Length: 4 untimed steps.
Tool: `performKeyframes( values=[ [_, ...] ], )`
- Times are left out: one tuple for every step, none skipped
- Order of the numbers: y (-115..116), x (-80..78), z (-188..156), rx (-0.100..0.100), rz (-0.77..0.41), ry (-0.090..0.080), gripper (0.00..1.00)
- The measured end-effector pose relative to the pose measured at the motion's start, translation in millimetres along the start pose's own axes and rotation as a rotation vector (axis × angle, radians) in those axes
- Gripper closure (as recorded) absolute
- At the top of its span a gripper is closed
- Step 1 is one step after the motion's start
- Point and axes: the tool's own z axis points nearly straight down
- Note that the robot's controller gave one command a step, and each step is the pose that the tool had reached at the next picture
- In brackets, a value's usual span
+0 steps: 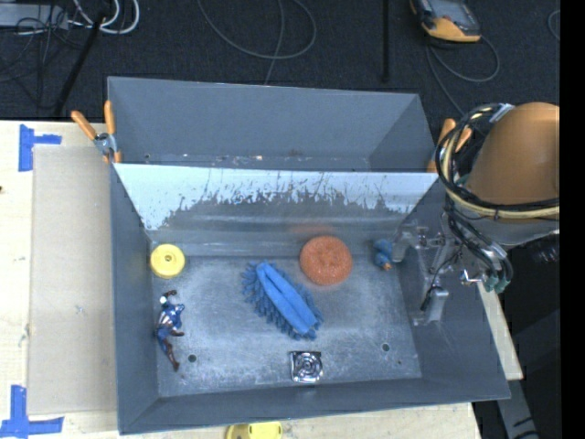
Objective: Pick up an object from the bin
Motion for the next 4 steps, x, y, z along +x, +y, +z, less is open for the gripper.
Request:
performKeyframes(
  values=[
    [0.0, 0.0, 0.0, 0.000, 0.000, 0.000, 0.00],
    [6.6, -21.9, 38.8, 0.002, 0.025, -0.011, 0.00],
    [52.3, -25.3, 93.0, 0.002, -0.010, -0.003, 0.00],
    [96.1, -20.7, 123.8, -0.003, -0.044, 0.004, 0.00]
  ],
)
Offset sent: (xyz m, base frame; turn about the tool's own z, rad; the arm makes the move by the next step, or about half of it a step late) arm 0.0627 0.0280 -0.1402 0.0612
